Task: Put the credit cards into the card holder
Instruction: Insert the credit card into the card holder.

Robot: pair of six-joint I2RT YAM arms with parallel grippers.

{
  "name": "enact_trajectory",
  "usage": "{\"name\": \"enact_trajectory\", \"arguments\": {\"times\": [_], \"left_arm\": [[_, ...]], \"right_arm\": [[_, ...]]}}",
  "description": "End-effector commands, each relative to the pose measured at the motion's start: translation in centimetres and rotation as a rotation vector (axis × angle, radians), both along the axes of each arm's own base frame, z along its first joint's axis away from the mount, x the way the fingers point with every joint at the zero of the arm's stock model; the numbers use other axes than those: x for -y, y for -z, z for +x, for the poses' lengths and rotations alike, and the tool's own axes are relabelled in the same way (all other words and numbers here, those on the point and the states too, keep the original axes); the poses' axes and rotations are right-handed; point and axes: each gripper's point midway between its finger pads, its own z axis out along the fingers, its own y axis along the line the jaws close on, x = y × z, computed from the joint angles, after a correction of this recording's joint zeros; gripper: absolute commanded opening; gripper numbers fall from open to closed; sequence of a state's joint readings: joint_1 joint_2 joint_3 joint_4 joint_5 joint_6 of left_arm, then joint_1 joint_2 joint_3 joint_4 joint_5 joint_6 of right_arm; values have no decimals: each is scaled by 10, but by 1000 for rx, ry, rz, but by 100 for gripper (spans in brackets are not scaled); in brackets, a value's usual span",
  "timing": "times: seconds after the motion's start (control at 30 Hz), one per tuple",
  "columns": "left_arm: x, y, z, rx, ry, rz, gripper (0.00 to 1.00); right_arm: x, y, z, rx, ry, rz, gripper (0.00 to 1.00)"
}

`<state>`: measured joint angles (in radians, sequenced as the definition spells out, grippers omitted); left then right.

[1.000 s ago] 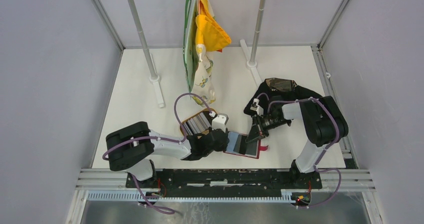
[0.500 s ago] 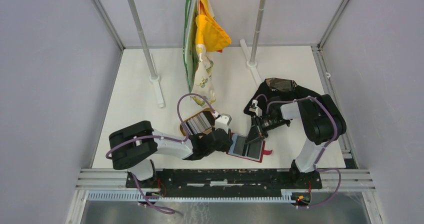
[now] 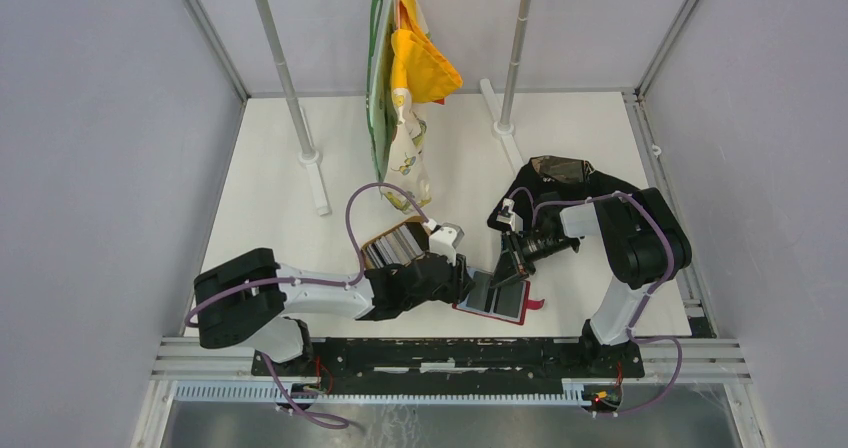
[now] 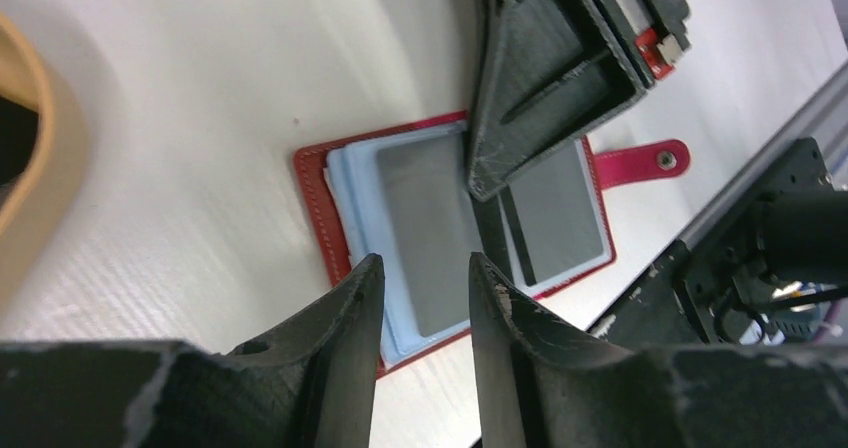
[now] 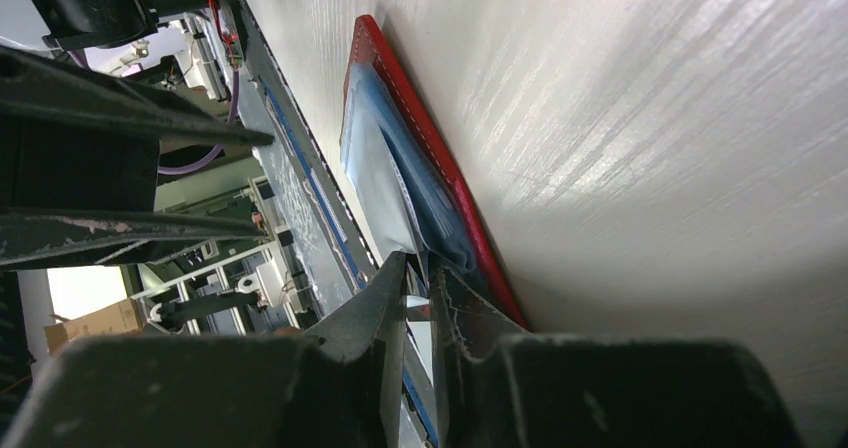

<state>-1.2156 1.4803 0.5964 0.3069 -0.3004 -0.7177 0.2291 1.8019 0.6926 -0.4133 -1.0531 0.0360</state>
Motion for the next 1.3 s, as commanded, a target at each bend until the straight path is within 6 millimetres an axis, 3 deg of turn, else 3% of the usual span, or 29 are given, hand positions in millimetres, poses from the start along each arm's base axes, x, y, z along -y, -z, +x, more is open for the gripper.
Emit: {"name": "enact_trajectory", "arguments": {"times": [0.0,0.2,0.4,0.73,0.93,1.1,1.27], "left_arm": [[27,-31,-13,-5,67,-96,42],[63,-28,-33,-38,99,-99,36],[80,0,-28,-50,7,48,22],[88,18,-19,-12,-37,164,19],[72,32,-10,12,-98,278,20],[64,34,-4,38,-132,309,30],[60,33,-3,46,-139,317,32]], "right_arm": [[0,3,12,67,-17,-19,19],[1,5,11,62,-17,-28,19],[2,7,11,81,-30,-30,19],[3,8,10,78,-34,-37,19],[3,9,11,80,-35,-39,20],[3,8,11,85,-38,-38,22],[3,3,14,108,-53,-33,27]]}}
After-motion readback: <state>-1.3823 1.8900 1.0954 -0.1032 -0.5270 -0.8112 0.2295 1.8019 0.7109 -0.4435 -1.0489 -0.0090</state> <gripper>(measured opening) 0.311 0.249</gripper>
